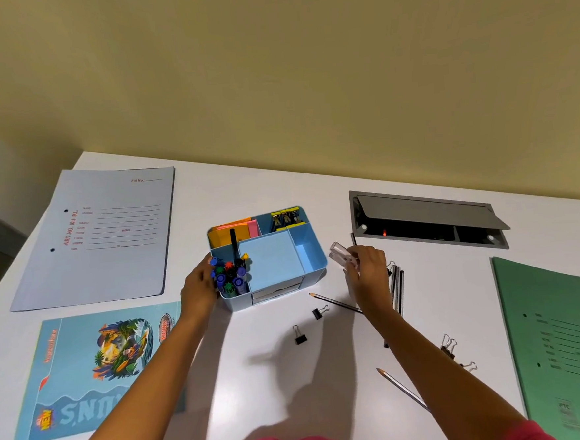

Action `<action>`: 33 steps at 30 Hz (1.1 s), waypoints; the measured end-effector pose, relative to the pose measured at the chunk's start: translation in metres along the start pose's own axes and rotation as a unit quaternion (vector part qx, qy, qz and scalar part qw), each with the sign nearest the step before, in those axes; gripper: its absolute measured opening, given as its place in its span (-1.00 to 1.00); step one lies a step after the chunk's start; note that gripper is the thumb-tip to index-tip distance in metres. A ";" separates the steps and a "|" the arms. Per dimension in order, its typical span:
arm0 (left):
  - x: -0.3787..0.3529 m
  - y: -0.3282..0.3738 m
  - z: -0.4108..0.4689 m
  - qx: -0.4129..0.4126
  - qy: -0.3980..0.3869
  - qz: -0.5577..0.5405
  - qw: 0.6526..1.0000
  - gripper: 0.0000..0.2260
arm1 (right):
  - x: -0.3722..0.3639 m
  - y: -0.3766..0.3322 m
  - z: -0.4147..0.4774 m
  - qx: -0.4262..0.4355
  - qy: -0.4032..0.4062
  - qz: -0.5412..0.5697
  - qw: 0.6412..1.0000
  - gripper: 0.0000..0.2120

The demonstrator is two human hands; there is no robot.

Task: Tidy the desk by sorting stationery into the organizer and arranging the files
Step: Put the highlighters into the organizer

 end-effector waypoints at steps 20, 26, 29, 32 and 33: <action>-0.008 -0.018 -0.041 -0.025 0.048 -0.011 0.998 -0.59 | 0.026 -0.106 0.011 0.087 -0.076 0.131 0.985 -0.91; -0.005 -0.016 -0.037 -0.031 0.033 -0.008 0.999 -0.79 | -0.009 -0.116 0.014 0.151 -0.132 -0.154 0.967 -0.75; -0.004 -0.018 -0.035 -0.033 0.031 -0.015 0.999 -0.79 | -0.015 -0.112 0.016 0.139 -0.108 -0.198 0.964 -0.71; -0.006 -0.017 -0.035 -0.038 0.034 -0.021 0.999 -0.76 | -0.016 -0.110 0.015 0.130 -0.106 -0.245 0.955 -0.79; -0.007 -0.017 -0.035 -0.039 0.035 -0.021 0.998 -0.75 | -0.017 -0.109 0.014 0.126 -0.110 -0.260 0.951 -0.82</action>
Point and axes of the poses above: each hand's wrist, its own z-axis towards the middle knuckle, its own x-axis out of the back of the hand, y = z × x, the point moved 7 cm from there along z, towards the middle knuckle, and after that the axes turned 8 degrees about -y, right-handed, at the moved point
